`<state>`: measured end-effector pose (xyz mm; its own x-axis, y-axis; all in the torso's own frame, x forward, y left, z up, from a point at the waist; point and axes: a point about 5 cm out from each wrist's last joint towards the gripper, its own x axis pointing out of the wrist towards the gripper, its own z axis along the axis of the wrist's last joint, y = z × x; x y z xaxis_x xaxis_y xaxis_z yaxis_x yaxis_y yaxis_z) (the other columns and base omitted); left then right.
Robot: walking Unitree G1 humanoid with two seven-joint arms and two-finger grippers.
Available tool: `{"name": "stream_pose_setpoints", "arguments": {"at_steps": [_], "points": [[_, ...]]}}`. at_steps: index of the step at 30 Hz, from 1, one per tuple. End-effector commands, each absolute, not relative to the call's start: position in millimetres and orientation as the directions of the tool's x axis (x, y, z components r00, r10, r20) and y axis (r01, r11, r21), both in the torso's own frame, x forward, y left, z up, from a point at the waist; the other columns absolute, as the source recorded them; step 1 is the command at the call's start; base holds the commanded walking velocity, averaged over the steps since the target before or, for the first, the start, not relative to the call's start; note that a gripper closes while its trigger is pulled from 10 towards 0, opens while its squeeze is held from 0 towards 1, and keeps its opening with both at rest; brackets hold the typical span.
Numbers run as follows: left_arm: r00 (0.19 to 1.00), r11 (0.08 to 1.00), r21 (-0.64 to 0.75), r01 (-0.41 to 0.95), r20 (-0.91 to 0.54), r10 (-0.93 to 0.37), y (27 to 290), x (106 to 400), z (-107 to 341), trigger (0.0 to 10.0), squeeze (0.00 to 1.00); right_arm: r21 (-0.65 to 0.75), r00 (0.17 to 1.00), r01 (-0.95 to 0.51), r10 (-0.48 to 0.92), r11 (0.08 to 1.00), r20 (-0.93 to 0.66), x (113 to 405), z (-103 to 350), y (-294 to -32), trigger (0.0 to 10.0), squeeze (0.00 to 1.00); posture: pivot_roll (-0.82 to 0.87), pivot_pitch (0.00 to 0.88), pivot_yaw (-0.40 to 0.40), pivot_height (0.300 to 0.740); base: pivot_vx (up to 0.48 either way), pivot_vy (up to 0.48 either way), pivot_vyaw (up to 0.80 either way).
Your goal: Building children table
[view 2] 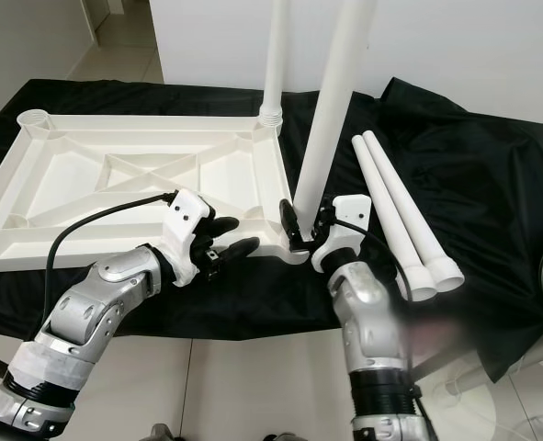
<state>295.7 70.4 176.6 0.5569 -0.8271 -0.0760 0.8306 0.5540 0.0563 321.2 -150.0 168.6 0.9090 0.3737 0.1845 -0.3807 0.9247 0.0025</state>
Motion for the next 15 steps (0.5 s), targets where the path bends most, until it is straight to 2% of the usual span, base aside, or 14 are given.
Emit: {"name": "stream_pose_setpoints", "arguments": {"at_steps": [1, 7, 11, 12, 14, 15], "points": [[0.546, 0.542, 0.068, 0.838, -0.084, -0.834, 67.3, 295.4, 175.0, 10.0, 0.0, -0.024, 0.883, -0.443, 0.441, 0.896, 0.161, 325.0, 165.1, -147.5, 10.0, 0.0, -0.01, 0.051, -0.027, 0.74, 0.0, 0.0, 0.0], [0.543, 0.539, 0.064, 0.84, -0.079, -0.836, 64.8, 295.3, 175.9, 10.0, 0.0, -0.098, 0.839, -0.524, 0.533, 0.846, 0.109, 337.0, 161.8, -148.7, 9.9, 0.0, -0.01, 0.055, -0.025, 0.74, 0.0, 0.0, 0.0], [0.542, 0.539, 0.063, 0.84, -0.078, -0.837, 64.4, 295.4, 176.2, 10.0, 0.0, -0.103, 0.836, -0.531, 0.539, 0.841, 0.102, 338.9, 161.1, -149.0, 9.9, 0.0, -0.01, 0.055, -0.025, 0.74, 0.0, 0.0, 0.0], [0.541, 0.538, 0.064, 0.841, -0.078, -0.837, 64.0, 295.1, 176.2, 10.0, 0.0, -0.102, 0.828, -0.545, 0.553, 0.832, 0.093, 340.5, 160.0, -149.1, 4.1, 0.0, -0.01, 0.056, -0.022, 0.74, 0.0, 0.0, 0.0], [0.541, 0.538, 0.064, 0.841, -0.078, -0.837, 64.0, 295.1, 176.2, 10.0, 0.0, -0.102, 0.828, -0.545, 0.553, 0.832, 0.093, 340.5, 160.0, -149.1, 4.1, 0.0, -0.01, 0.056, -0.022, 0.74, 0.0, 0.0, 0.0], [0.541, 0.537, 0.064, 0.841, -0.078, -0.838, 63.5, 294.8, 176.2, 10.0, 0.0, -0.103, 0.825, -0.551, 0.559, 0.828, 0.082, 342.3, 158.1, -149.6, 0.0, 0.0, 0.0, 0.059, -0.025, 0.74, 0.0, 0.0, 0.0]]}}
